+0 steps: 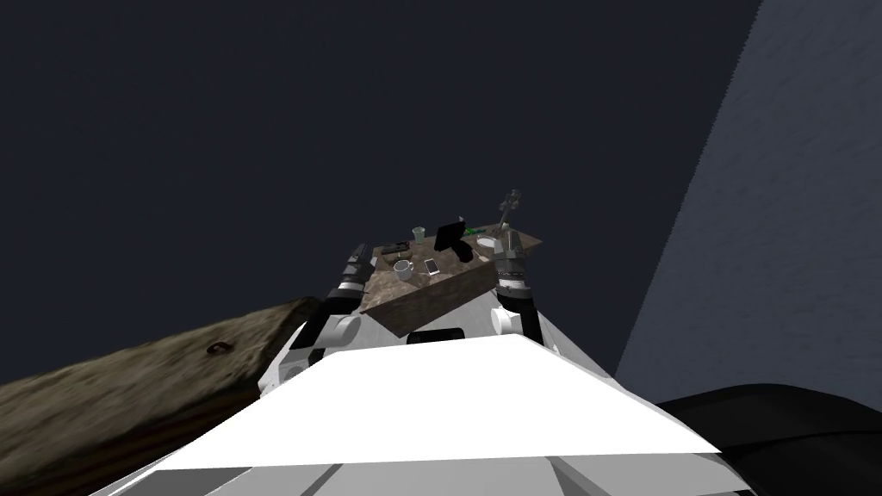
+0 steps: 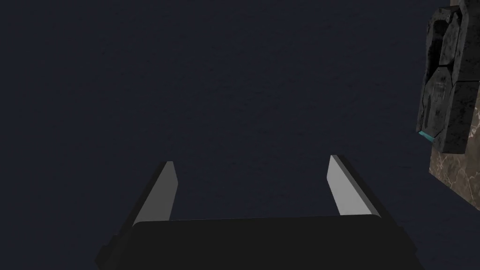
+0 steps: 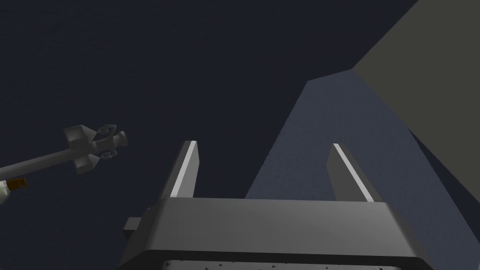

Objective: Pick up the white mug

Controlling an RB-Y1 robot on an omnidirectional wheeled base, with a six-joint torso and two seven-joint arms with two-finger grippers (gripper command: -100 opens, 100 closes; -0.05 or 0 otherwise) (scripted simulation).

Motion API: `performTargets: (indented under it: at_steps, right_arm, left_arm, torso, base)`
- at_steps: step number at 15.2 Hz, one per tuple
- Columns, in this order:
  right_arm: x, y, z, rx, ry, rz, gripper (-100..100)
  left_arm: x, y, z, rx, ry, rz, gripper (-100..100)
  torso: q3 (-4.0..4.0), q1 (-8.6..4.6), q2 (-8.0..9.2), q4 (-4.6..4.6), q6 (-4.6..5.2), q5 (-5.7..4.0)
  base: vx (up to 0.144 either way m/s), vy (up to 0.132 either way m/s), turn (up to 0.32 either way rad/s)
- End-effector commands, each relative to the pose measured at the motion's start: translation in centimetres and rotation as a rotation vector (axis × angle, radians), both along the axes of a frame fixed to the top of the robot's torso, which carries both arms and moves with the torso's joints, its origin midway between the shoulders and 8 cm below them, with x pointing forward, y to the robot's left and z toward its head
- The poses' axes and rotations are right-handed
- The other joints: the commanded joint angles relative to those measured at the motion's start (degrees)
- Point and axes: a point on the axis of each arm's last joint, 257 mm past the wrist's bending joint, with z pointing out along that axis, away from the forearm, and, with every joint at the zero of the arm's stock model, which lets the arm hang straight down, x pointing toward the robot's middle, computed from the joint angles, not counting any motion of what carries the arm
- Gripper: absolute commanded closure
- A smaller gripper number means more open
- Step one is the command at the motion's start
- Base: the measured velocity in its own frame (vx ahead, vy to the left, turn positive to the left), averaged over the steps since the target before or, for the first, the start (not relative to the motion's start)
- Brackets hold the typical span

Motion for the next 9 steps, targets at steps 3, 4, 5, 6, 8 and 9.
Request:
performTargets:
  at_steps: [3,4,5,6,8,9]
  right_arm:
    - [0.0,0.0,0.0,0.000,0.000,0.000,0]
    - [0.0,0.0,0.0,0.000,0.000,0.000,0]
    - [0.0,0.0,0.0,0.000,0.000,0.000,0]
    - [0.0,0.0,0.0,0.000,0.000,0.000,0]
    - [0.0,0.0,0.0,0.000,0.000,0.000,0]
    - [0.0,0.0,0.0,0.000,0.000,0.000,0]
  left_arm:
    - [1.4,0.6,-1.9,0.019,0.085,-0.011,-100]
    - [1.5,0.7,-2.4,0.020,0.104,-0.009,-100]
    - [1.6,0.7,-2.9,0.020,0.124,-0.008,-100]
    - [2.2,1.1,-3.4,0.030,0.150,-0.015,-100]
    - [2.3,1.2,-4.3,0.031,0.184,-0.011,-100]
    - [2.3,1.2,-4.5,0.032,0.191,-0.011,-100]
  torso:
    - [0.00,0.00,0.00,0.00,-0.02,0.00]
    - [0.00,-0.01,0.00,0.00,0.00,0.00]
    - [0.00,-0.01,0.00,0.00,-0.01,0.00]
    - [0.00,0.00,0.00,0.00,-0.02,0.00]
    - [0.00,0.00,0.00,0.00,0.00,0.00]
    - [0.00,0.00,0.00,0.00,-0.02,0.00]
  base:
    - [-0.013,-0.001,-0.074]
    - [-0.015,-0.001,-0.105]
    - [-0.010,0.002,-0.035]
    - [-0.012,-0.001,-0.107]
    - [-0.014,0.000,-0.073]
    - [-0.007,0.000,0.011]
